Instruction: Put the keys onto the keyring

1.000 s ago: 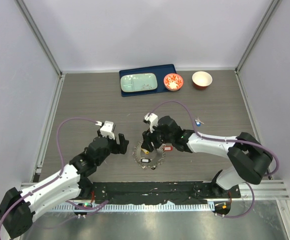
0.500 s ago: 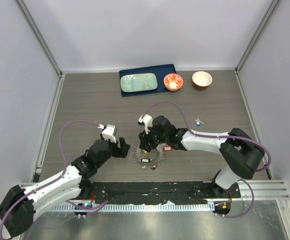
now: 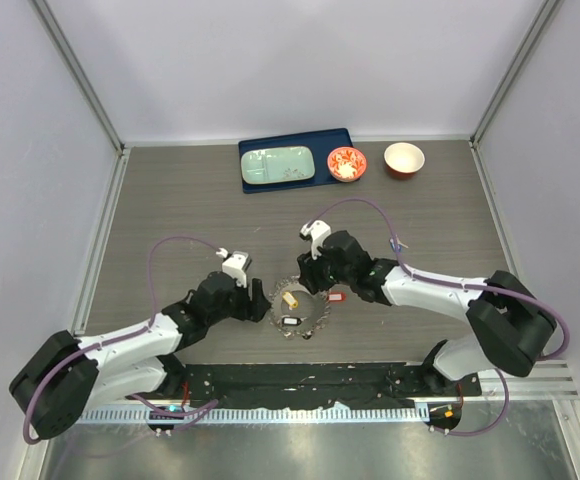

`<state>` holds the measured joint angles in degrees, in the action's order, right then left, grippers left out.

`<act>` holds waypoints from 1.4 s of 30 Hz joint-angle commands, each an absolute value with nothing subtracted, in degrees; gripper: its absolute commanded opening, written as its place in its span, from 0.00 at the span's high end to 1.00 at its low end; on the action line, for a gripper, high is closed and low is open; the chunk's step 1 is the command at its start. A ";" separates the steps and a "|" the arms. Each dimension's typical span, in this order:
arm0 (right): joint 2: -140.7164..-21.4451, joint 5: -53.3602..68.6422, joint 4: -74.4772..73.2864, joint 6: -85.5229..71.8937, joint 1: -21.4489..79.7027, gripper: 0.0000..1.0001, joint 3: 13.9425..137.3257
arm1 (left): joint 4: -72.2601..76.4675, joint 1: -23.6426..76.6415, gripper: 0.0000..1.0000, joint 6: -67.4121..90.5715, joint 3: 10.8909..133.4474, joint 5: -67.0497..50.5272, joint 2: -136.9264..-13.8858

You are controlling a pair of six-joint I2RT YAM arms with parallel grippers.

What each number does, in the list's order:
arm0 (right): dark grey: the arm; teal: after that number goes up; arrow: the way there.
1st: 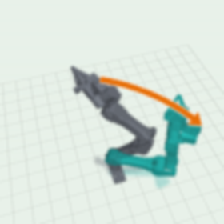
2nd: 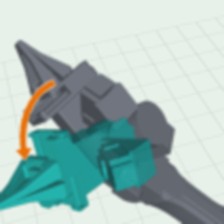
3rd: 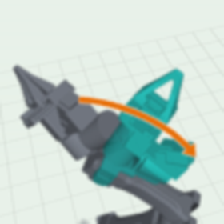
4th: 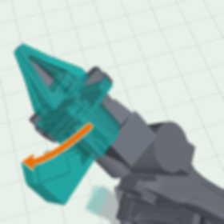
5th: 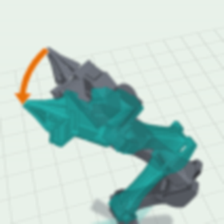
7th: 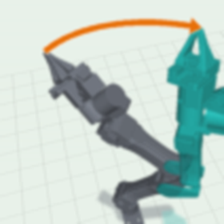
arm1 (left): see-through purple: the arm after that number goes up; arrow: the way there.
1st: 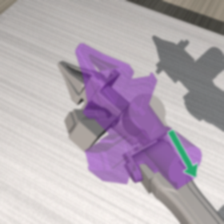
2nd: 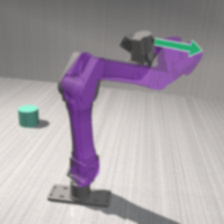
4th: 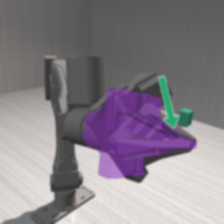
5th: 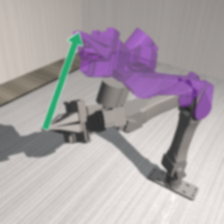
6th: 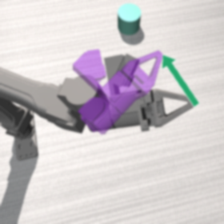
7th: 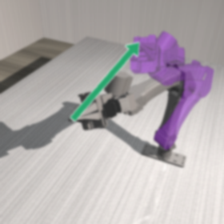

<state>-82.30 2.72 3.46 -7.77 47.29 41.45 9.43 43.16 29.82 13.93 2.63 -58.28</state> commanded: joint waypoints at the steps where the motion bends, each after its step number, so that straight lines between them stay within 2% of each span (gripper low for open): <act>1: -78.58 2.02 2.11 -10.19 47.20 0.47 39.30 | 12.13 43.94 0.33 31.03 17.22 0.18 -59.94; 10: -72.43 7.02 -2.89 -11.69 47.28 0.51 35.34 | 11.78 44.47 0.36 31.03 19.16 0.18 -62.05; 14: -69.09 10.02 -5.09 -12.57 47.90 0.56 33.58 | 11.43 44.47 0.35 30.41 19.42 1.57 -60.83; 20: -67.50 12.30 -5.27 -15.11 50.88 0.57 30.50 | 9.93 44.47 0.35 28.92 20.04 2.99 -59.07; 30: -64.96 2.91 -4.40 -20.21 54.49 0.58 27.60 | 8.44 44.47 0.34 28.13 20.04 4.04 -56.69; 42: -66.27 6.42 -2.81 -20.65 55.37 0.64 26.72 | 8.35 44.47 0.34 27.77 20.57 3.69 -57.30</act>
<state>-66.13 5.78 -5.23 -19.86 54.83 26.83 7.79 44.21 29.04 18.24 3.22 -57.47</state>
